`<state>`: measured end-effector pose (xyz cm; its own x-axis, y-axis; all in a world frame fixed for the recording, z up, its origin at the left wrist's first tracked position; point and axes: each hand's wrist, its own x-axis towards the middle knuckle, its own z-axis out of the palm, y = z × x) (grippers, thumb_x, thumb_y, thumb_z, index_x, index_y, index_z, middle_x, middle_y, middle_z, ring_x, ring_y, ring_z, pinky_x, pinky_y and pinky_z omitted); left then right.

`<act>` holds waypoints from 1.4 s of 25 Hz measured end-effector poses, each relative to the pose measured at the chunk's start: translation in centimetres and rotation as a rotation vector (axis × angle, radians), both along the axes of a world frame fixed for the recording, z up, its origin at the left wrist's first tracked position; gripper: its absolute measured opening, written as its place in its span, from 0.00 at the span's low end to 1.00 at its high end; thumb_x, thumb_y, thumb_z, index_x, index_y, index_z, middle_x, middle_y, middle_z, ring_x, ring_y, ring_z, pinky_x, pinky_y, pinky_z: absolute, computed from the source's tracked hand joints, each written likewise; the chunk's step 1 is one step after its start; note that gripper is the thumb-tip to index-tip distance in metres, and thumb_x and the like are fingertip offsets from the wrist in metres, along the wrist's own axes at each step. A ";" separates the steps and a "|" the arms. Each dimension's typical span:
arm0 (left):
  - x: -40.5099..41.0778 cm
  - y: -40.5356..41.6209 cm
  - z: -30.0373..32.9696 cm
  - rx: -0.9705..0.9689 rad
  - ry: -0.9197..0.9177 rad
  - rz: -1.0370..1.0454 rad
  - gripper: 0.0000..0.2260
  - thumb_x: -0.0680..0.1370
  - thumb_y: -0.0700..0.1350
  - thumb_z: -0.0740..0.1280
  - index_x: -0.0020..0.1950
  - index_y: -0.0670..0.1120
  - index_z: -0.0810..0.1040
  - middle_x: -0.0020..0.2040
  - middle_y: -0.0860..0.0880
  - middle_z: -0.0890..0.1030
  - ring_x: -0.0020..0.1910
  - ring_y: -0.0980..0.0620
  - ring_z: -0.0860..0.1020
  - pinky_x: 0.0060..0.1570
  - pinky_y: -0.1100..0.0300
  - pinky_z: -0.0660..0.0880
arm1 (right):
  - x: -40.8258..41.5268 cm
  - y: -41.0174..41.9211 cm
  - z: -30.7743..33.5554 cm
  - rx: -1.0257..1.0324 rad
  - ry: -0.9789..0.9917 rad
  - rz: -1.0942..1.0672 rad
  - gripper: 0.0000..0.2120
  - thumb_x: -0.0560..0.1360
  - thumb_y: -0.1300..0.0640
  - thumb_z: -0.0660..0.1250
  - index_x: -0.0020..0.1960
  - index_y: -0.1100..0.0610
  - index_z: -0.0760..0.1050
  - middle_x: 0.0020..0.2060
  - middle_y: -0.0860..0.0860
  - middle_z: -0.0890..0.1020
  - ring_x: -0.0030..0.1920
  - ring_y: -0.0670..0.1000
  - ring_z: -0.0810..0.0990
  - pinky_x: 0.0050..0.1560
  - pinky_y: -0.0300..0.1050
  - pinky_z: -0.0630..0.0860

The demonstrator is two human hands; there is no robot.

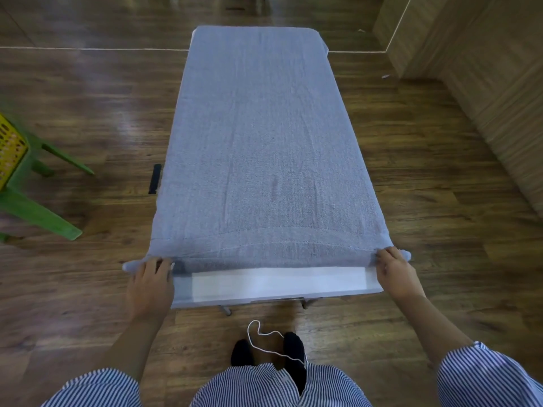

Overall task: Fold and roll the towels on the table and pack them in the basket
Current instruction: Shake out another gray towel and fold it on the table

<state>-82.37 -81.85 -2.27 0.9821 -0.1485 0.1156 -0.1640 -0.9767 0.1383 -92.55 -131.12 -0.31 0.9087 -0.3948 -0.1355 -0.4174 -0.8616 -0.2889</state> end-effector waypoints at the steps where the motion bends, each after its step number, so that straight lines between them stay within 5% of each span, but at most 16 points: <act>1: -0.2 -0.1 0.0 0.002 0.005 0.005 0.07 0.75 0.39 0.64 0.50 0.39 0.79 0.50 0.40 0.78 0.46 0.37 0.77 0.39 0.45 0.73 | -0.1 0.1 0.0 0.001 0.007 0.003 0.14 0.73 0.68 0.62 0.58 0.66 0.74 0.57 0.57 0.75 0.44 0.64 0.79 0.39 0.56 0.76; 4: -0.7 0.0 -0.3 0.008 0.050 -0.015 0.16 0.70 0.44 0.62 0.54 0.39 0.79 0.55 0.40 0.79 0.51 0.37 0.77 0.45 0.42 0.74 | -0.3 0.3 0.1 0.002 0.038 0.036 0.18 0.72 0.68 0.61 0.62 0.65 0.72 0.60 0.56 0.73 0.46 0.63 0.79 0.42 0.55 0.76; 7: -0.4 0.2 0.0 -0.010 0.080 -0.011 0.15 0.69 0.32 0.68 0.55 0.37 0.79 0.55 0.38 0.79 0.53 0.35 0.78 0.46 0.38 0.75 | 0.0 0.5 0.2 0.001 0.041 0.029 0.17 0.74 0.69 0.59 0.62 0.65 0.72 0.60 0.57 0.74 0.47 0.65 0.78 0.44 0.56 0.76; 10: -0.2 0.6 -0.1 0.025 0.087 -0.023 0.23 0.61 0.23 0.70 0.55 0.37 0.80 0.51 0.38 0.81 0.50 0.35 0.79 0.44 0.38 0.75 | -0.1 0.4 0.3 0.018 0.014 0.004 0.11 0.76 0.66 0.59 0.55 0.64 0.75 0.53 0.56 0.77 0.43 0.64 0.78 0.42 0.56 0.76; 16: -0.1 2.5 -0.4 0.113 0.063 -0.082 0.26 0.58 0.28 0.75 0.54 0.42 0.80 0.46 0.43 0.78 0.45 0.39 0.76 0.45 0.41 0.72 | 0.0 0.2 0.3 -0.026 -0.016 -0.048 0.05 0.74 0.64 0.62 0.43 0.66 0.75 0.40 0.57 0.76 0.36 0.60 0.75 0.32 0.49 0.72; 21: 0.6 0.6 0.2 0.044 -0.134 -0.101 0.21 0.64 0.29 0.63 0.55 0.40 0.79 0.50 0.38 0.77 0.44 0.38 0.77 0.41 0.45 0.71 | 0.8 0.9 0.2 -0.061 -0.071 0.006 0.08 0.70 0.74 0.62 0.47 0.68 0.73 0.46 0.61 0.74 0.34 0.61 0.74 0.24 0.38 0.59; 25: 0.1 -0.7 -0.2 -0.001 -0.103 -0.135 0.18 0.65 0.30 0.70 0.54 0.39 0.80 0.51 0.40 0.79 0.49 0.38 0.79 0.40 0.44 0.75 | 0.5 0.9 0.1 -0.065 -0.027 0.042 0.12 0.72 0.71 0.60 0.54 0.66 0.75 0.53 0.57 0.77 0.37 0.63 0.78 0.30 0.47 0.70; 29: 0.4 -0.6 -0.7 -0.018 -0.066 -0.129 0.17 0.71 0.42 0.59 0.56 0.40 0.79 0.53 0.42 0.80 0.52 0.40 0.78 0.48 0.43 0.75 | 0.5 0.5 0.4 -0.055 0.026 0.025 0.18 0.73 0.68 0.61 0.62 0.63 0.72 0.61 0.55 0.75 0.46 0.63 0.78 0.38 0.50 0.73; 31: 0.9 -0.4 -0.7 -0.022 -0.028 -0.112 0.14 0.72 0.36 0.65 0.56 0.40 0.79 0.52 0.41 0.80 0.51 0.38 0.79 0.48 0.40 0.76 | 0.9 0.4 0.5 -0.060 0.025 0.015 0.16 0.74 0.69 0.59 0.60 0.64 0.74 0.59 0.56 0.76 0.46 0.64 0.78 0.39 0.50 0.72; 35: 1.2 -0.3 -0.5 0.003 0.074 -0.097 0.23 0.60 0.24 0.73 0.53 0.37 0.80 0.47 0.39 0.81 0.45 0.36 0.80 0.38 0.42 0.77 | 1.1 0.5 0.4 -0.056 -0.004 -0.007 0.09 0.74 0.69 0.60 0.53 0.67 0.76 0.50 0.59 0.78 0.41 0.64 0.78 0.35 0.49 0.69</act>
